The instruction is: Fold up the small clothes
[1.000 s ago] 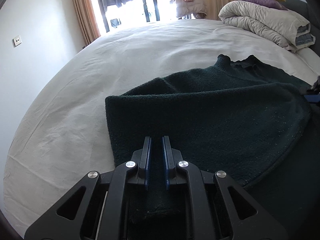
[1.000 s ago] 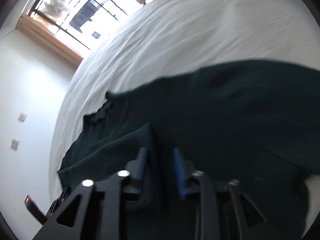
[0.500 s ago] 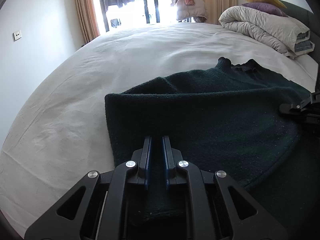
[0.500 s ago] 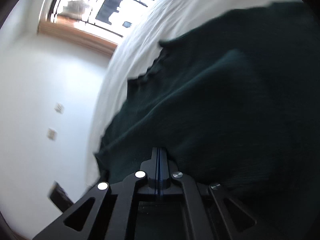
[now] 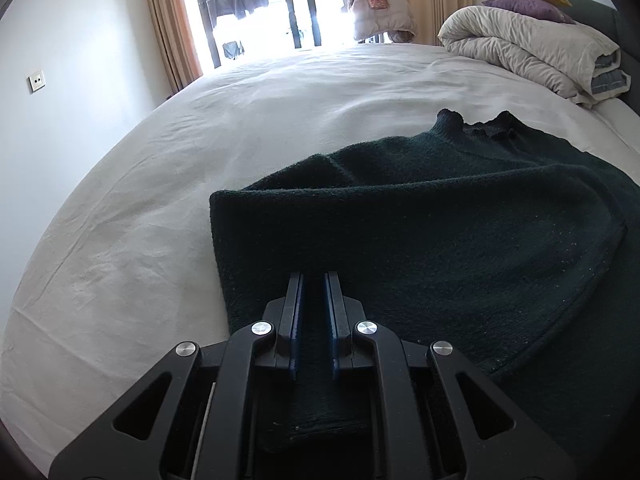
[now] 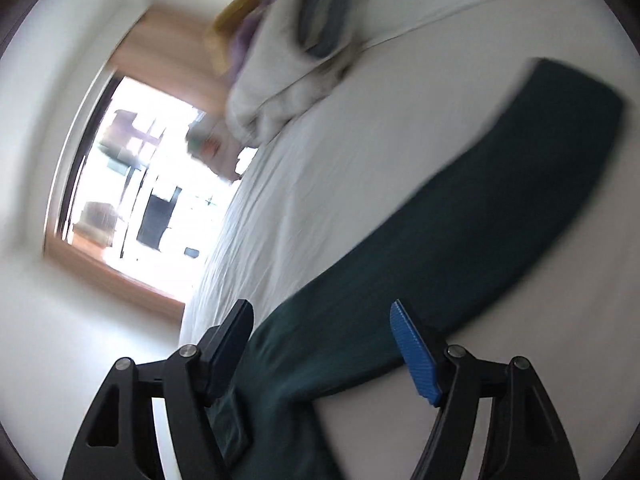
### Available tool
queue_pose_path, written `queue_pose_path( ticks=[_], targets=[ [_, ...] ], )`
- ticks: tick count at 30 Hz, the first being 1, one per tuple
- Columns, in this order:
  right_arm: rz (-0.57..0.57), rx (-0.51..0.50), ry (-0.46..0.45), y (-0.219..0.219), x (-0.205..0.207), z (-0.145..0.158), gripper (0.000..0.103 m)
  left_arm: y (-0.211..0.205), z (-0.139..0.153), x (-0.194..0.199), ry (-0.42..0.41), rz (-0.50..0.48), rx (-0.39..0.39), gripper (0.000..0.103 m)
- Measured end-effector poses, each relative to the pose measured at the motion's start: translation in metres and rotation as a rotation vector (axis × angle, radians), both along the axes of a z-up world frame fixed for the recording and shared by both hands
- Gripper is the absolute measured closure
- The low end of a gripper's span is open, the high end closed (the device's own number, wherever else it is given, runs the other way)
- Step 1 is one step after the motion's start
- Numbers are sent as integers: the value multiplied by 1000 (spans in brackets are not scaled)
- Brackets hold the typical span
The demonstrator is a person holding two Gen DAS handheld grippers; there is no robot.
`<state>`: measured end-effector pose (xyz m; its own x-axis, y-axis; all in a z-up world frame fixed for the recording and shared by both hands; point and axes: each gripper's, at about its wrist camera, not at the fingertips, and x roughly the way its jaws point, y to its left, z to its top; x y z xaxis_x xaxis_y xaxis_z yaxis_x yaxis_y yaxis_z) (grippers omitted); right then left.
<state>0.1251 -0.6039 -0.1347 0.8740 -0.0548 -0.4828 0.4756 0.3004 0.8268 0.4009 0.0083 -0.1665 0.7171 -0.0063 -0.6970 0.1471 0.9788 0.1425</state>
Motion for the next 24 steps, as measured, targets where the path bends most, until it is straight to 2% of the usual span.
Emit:
queue_pose_path(
  ticks=[3, 5, 10, 12, 16, 18, 20, 21, 22, 23, 24],
  targets=[
    [-124, 106, 51, -42, -47, -24, 32, -3, 0, 1, -2, 0, 17, 93],
    [-170, 165, 48, -55, -63, -40, 45, -5, -1, 1, -3, 1, 25, 93],
    [-162, 147, 65, -56, -42, -39, 47, -7, -2, 4, -4, 1, 36, 93],
    [-166, 152, 61, -76, -42, -40, 47, -9, -2, 5, -3, 1, 44, 93],
    [-184, 160, 9, -80, -26, -44, 48, -9, -3, 6, -3, -1, 47, 93],
    [-198, 167, -3, -84, -25, -48, 54, -9, -3, 5, -3, -1, 46, 93],
    [-202, 156, -2, -88, -23, -50, 70, -9, -3, 6, -3, -2, 41, 93],
    [-206, 147, 8, -87, -22, -50, 75, -9, -4, 6, -3, -2, 40, 93],
    [-212, 128, 17, -86, -23, -50, 85, -8, -4, 7, -3, -3, 38, 93],
    [-226, 98, 36, -83, -22, -47, 90, -8, -4, 7, -2, -3, 36, 93],
    [-233, 80, 45, -80, -22, -45, 90, -8, -4, 7, -3, -4, 33, 93]
  ],
)
